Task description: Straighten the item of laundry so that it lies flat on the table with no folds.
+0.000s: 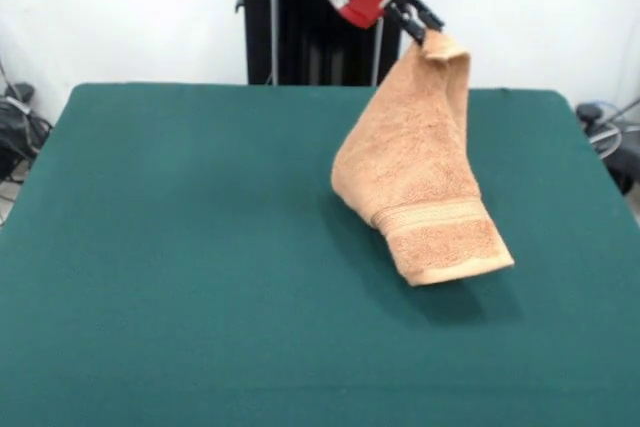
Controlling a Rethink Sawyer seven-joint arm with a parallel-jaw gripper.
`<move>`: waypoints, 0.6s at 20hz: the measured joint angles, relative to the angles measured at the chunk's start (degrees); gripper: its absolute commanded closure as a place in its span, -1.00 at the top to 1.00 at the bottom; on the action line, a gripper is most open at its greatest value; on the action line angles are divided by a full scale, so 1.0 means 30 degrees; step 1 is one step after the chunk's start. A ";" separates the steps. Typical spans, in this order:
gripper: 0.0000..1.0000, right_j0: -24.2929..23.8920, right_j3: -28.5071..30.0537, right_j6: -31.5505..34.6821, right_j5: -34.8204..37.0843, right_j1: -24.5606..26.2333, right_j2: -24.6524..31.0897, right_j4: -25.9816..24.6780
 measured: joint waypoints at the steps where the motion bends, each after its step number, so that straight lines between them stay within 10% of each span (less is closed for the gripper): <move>1: -1.00 -0.0002 -0.0077 0.0000 -0.0095 0.0079 -0.0105 -0.0372; 12: -1.00 0.0022 -0.2020 0.0000 -0.0187 0.0966 -0.1514 -0.4839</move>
